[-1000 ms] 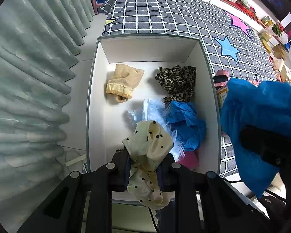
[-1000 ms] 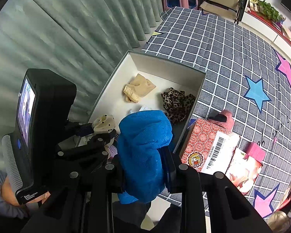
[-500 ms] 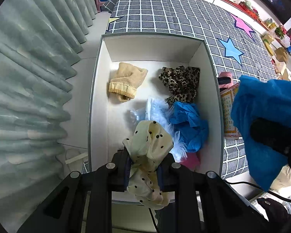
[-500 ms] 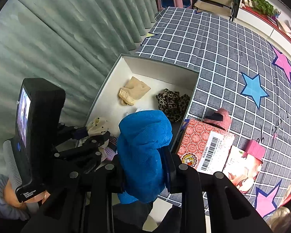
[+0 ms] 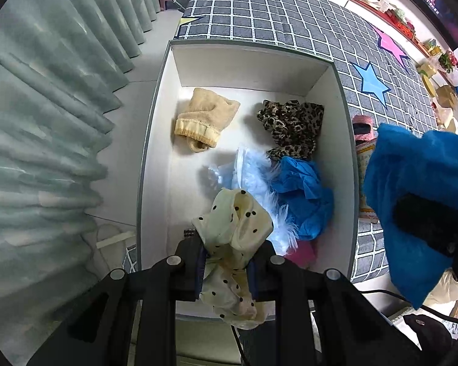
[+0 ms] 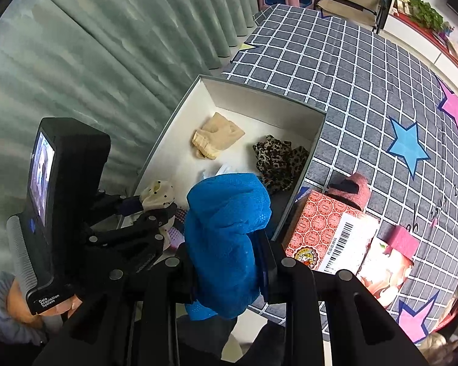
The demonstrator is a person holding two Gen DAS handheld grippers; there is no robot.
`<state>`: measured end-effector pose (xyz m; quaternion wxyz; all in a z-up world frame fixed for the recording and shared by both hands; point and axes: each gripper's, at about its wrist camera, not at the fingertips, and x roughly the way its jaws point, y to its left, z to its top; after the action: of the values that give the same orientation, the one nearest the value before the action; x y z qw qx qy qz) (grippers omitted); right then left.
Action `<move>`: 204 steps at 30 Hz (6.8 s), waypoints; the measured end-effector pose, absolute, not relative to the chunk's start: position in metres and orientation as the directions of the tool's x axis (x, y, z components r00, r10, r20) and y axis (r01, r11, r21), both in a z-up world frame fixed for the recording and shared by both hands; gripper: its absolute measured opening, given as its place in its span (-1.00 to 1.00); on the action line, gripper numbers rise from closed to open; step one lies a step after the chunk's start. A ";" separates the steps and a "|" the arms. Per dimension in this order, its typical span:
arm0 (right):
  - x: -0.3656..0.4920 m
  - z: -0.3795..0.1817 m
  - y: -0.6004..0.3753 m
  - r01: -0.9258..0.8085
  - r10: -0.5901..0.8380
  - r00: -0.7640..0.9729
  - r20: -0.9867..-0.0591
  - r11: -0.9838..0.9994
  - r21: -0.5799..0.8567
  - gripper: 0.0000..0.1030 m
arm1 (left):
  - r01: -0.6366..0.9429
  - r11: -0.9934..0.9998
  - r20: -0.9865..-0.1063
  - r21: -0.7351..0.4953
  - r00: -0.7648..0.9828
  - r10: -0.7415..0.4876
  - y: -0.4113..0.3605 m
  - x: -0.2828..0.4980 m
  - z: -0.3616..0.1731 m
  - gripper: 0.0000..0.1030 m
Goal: Organize soft objects
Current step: 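Hold the scrunchie and blue ball above the white box with both tools, then open the left tool to drop the scrunchie while the right tool drops the ball into the box, then grasp the pink knit sock with the left tool while the right tool grasps the pink foam sponge, then carry the pink knit sock and pink foam sponge over the white box with both tools, then hold the pink sock and foam sponge above the white box with both tools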
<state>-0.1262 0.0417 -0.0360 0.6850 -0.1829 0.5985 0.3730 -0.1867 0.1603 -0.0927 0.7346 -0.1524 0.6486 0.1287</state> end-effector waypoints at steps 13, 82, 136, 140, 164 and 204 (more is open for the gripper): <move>-0.126 -0.036 0.046 -0.743 0.281 0.000 -0.960 0.642 0.188 -0.43 | -0.395 0.917 -0.992 -0.062 0.122 -0.014 0.161 -0.186 -0.094 -0.53; 0.058 -0.168 -0.200 0.017 0.134 0.000 -0.991 0.991 0.134 0.75 | -0.202 0.975 -0.995 -0.095 0.057 -0.085 0.051 -0.003 -0.075 0.99; 0.047 -0.082 -0.292 -0.052 0.289 0.173 -0.942 0.957 0.284 0.38 | -0.149 0.986 -0.980 -0.071 -0.176 -0.097 -0.052 0.065 -0.162 -0.58; 0.031 -0.078 -0.281 -0.060 0.279 0.182 -0.943 0.960 0.272 0.38 | -0.107 0.987 -0.992 -0.119 -0.025 -0.122 -0.050 0.047 -0.114 -0.58; -0.053 -0.028 -0.158 -0.262 0.292 0.249 -0.923 0.938 0.226 0.38 | -0.199 0.962 -0.946 -0.186 0.300 -0.121 0.089 -0.086 -0.026 -0.58; -0.120 -0.011 -0.010 -0.639 0.346 0.190 -0.919 0.754 0.152 0.38 | -0.310 0.949 -0.975 -0.054 0.221 0.016 0.141 -0.173 -0.058 -0.58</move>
<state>-0.1199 -0.0101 -0.0113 0.7597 -0.1337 0.5476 0.3242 -0.1727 0.1412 -0.0584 0.7721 -0.1194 0.6152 0.1058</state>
